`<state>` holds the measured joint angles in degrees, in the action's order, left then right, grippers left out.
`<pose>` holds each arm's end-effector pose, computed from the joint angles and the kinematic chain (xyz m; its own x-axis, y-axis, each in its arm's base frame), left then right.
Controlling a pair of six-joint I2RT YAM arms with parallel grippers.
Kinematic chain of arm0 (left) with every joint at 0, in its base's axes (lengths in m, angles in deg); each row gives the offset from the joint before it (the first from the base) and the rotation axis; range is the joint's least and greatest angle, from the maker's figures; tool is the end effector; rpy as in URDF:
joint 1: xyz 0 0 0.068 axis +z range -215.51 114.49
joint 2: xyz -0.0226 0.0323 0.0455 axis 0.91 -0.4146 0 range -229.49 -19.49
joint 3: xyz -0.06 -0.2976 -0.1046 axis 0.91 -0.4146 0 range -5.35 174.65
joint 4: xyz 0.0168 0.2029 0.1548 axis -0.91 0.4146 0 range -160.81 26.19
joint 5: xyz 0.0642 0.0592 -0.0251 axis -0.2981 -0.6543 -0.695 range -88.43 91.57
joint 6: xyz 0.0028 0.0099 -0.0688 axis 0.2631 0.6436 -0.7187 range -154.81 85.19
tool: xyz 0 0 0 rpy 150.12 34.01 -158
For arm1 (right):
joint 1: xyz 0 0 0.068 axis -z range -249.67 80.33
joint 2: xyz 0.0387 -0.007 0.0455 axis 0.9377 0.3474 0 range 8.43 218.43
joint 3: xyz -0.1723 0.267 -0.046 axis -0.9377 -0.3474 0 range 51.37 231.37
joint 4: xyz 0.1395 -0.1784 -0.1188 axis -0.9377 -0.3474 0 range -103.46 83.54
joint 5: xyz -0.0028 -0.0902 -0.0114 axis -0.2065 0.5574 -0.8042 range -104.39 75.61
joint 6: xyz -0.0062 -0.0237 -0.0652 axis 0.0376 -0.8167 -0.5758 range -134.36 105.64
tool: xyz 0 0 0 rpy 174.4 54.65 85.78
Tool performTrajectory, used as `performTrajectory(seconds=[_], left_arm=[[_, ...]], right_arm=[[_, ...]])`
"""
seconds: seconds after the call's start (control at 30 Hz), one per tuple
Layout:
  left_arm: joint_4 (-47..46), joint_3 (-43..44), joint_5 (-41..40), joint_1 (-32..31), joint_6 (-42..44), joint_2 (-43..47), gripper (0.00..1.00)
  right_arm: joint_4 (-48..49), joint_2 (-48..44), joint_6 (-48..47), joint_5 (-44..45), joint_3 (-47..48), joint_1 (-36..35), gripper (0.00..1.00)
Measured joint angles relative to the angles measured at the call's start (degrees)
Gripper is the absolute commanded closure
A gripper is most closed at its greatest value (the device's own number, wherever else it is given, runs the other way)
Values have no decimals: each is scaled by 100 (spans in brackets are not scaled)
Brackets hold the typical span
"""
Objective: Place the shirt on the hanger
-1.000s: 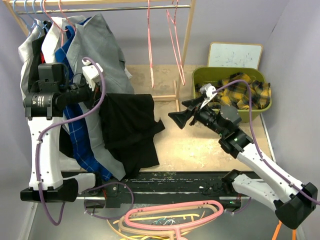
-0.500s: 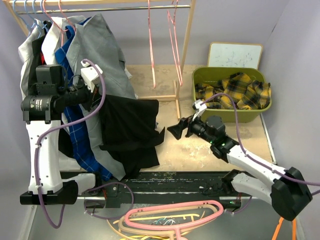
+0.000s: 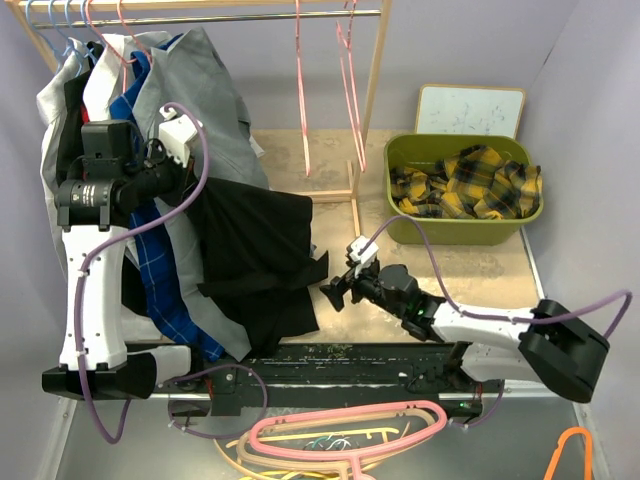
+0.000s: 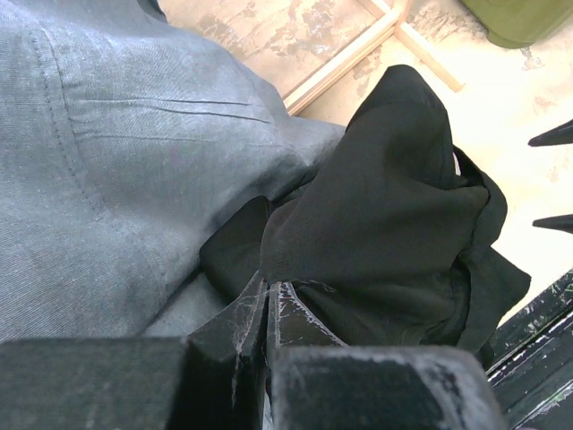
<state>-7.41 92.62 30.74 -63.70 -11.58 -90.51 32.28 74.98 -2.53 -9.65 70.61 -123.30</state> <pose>0.2038 -0.0210 0.4985 -0.4020 0.3319 -0.8533 0.5690 0.8207 0.0512 0.1404 0.1826 0.2469 -0.2411 0.0174 -0.9703 -0.7199 0.6674 0.1908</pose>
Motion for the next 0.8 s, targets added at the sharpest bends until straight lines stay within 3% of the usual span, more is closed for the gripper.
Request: performTrajectory(seconds=[0.33, 0.47, 0.57, 0.6, 0.67, 0.8], left_arm=[[-2, -28, -98, -2, -24, -7, 100], [-2, -39, -92, -2, -28, -13, 100], [-4, -42, -79, -2, -39, -15, 100], [-4, -46, -70, -2, -48, -17, 100], [-26, -76, -28, -2, -101, -37, 100], [-35, -116, 48, -2, -144, -160, 100]], right_arm=[[699, 1700, -643, 531, 286, -94, 1], [1010, 2050, -767, 647, 444, -133, 9], [1309, 2262, -815, 673, 573, -146, 33], [1379, 2337, -850, 664, 632, -146, 51], [1574, 2514, -855, 614, 763, -146, 97], [1698, 2557, -837, 479, 922, -149, 100]])
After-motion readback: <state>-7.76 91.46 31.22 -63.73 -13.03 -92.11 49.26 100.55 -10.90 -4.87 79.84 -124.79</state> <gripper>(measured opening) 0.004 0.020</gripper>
